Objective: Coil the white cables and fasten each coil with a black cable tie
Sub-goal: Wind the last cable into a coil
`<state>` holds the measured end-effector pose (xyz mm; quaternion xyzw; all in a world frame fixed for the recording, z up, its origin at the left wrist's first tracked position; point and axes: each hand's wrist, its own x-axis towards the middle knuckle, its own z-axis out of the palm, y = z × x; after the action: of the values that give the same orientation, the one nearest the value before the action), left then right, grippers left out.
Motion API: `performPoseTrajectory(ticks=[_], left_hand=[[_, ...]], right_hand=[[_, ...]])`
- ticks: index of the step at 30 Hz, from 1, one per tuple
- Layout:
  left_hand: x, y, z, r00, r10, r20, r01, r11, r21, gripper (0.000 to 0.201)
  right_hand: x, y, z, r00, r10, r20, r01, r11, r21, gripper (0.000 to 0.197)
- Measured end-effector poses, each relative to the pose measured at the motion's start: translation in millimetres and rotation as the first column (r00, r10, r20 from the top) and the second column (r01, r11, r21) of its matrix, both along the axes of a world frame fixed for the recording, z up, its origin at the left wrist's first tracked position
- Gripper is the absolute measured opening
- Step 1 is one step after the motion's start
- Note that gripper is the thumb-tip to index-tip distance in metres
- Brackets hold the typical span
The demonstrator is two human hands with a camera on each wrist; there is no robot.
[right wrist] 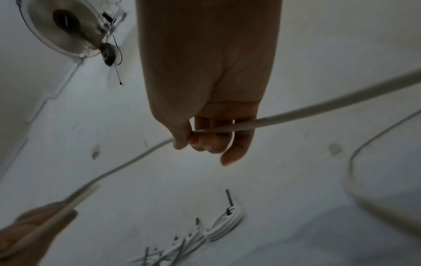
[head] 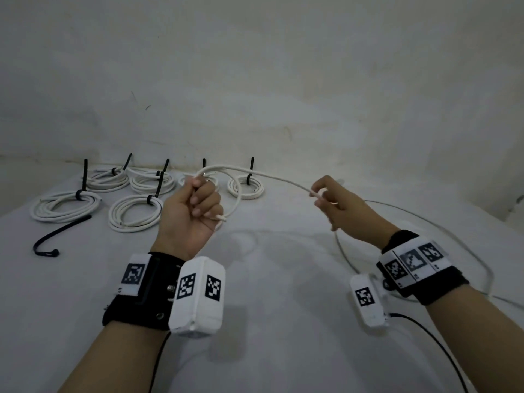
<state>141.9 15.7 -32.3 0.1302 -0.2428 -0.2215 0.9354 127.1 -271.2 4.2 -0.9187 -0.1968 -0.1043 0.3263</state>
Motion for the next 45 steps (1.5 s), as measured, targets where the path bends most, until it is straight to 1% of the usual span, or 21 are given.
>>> performPoseTrajectory(ticks=[2,4,7,9,11,14,16,18,20,22,23,27,29,30,32,35,38,40,41,42,45], left_hand=[[-1,0,0,0.981,0.182,-0.068,-0.181,0.983,0.026,0.040],[-7,-7,4,0.936,0.336,-0.101,-0.331,0.942,0.058,0.043],[-11,-15,8,0.881,0.454,-0.133,-0.439,0.889,0.127,0.041],[-12,-18,9,0.858,0.498,-0.126,-0.472,0.862,0.185,0.037],[-12,-23,8,0.843,0.529,-0.099,-0.494,0.833,0.248,0.036],[-16,-36,6,0.828,0.558,-0.048,-0.510,0.787,0.347,0.037],[-22,-46,5,0.842,0.540,0.010,-0.494,0.762,0.418,0.036],[-29,-56,4,0.860,0.503,0.088,-0.476,0.727,0.495,0.034],[-35,-63,2,0.865,0.477,0.156,-0.474,0.675,0.566,0.033],[-37,-66,2,0.874,0.447,0.191,-0.463,0.645,0.608,0.032],[-37,-66,3,0.884,0.424,0.199,-0.448,0.643,0.622,0.032],[-40,-61,7,0.951,0.245,0.190,-0.308,0.664,0.682,0.039],[-40,-58,8,0.959,0.224,0.170,-0.278,0.652,0.706,0.042],[-40,-56,9,0.957,0.238,0.163,-0.282,0.654,0.702,0.042],[-37,-50,12,0.949,0.291,0.126,-0.301,0.701,0.646,0.039],[-28,-37,15,0.917,0.398,0.012,-0.348,0.787,0.510,0.038],[-20,-24,15,0.881,0.472,-0.043,-0.410,0.805,0.428,0.038],[-18,-21,13,0.869,0.492,-0.056,-0.426,0.801,0.421,0.038],[-18,-22,12,0.865,0.499,-0.056,-0.431,0.796,0.426,0.038],[-18,-23,11,0.862,0.504,-0.055,-0.435,0.790,0.431,0.039],[-19,-25,12,0.865,0.499,-0.056,-0.436,0.801,0.410,0.040]], right_hand=[[2,-10,-1,0.997,-0.010,0.079,0.018,0.995,-0.098,0.007],[3,-9,-1,0.986,0.035,0.165,0.010,0.964,-0.265,0.011],[-5,4,-4,0.941,0.195,0.277,-0.028,0.860,-0.510,0.014],[-15,17,-4,0.891,0.314,0.329,-0.052,0.789,-0.612,0.015],[-27,31,1,0.851,0.398,0.342,-0.091,0.753,-0.652,0.015],[-41,51,14,0.802,0.494,0.336,-0.175,0.733,-0.658,0.033],[-45,61,23,0.766,0.532,0.362,-0.201,0.732,-0.651,0.034],[-42,67,28,0.742,0.531,0.410,-0.201,0.759,-0.619,0.031],[-36,70,31,0.757,0.491,0.432,-0.213,0.810,-0.547,0.023],[-27,70,32,0.806,0.425,0.412,-0.231,0.867,-0.442,0.012],[-23,69,31,0.833,0.389,0.393,-0.230,0.890,-0.394,0.009],[-7,62,25,0.918,0.276,0.285,-0.225,0.954,-0.199,0.015],[-2,52,23,0.950,0.234,0.209,-0.217,0.971,-0.100,0.014],[1,44,22,0.962,0.210,0.176,-0.197,0.976,-0.087,0.013],[7,23,20,0.980,0.163,0.112,-0.148,0.980,-0.132,0.014],[16,-17,21,0.999,0.053,-0.012,-0.055,0.966,-0.252,0.019],[18,-53,22,0.990,-0.112,-0.082,0.071,0.919,-0.388,0.019],[21,-70,22,0.974,-0.196,-0.111,0.148,0.928,-0.343,0.022],[23,-75,23,0.968,-0.223,-0.115,0.183,0.941,-0.285,0.023],[25,-77,24,0.967,-0.242,-0.081,0.219,0.949,-0.226,0.023],[34,-75,32,0.933,-0.274,0.232,0.317,0.931,-0.179,0.017]])
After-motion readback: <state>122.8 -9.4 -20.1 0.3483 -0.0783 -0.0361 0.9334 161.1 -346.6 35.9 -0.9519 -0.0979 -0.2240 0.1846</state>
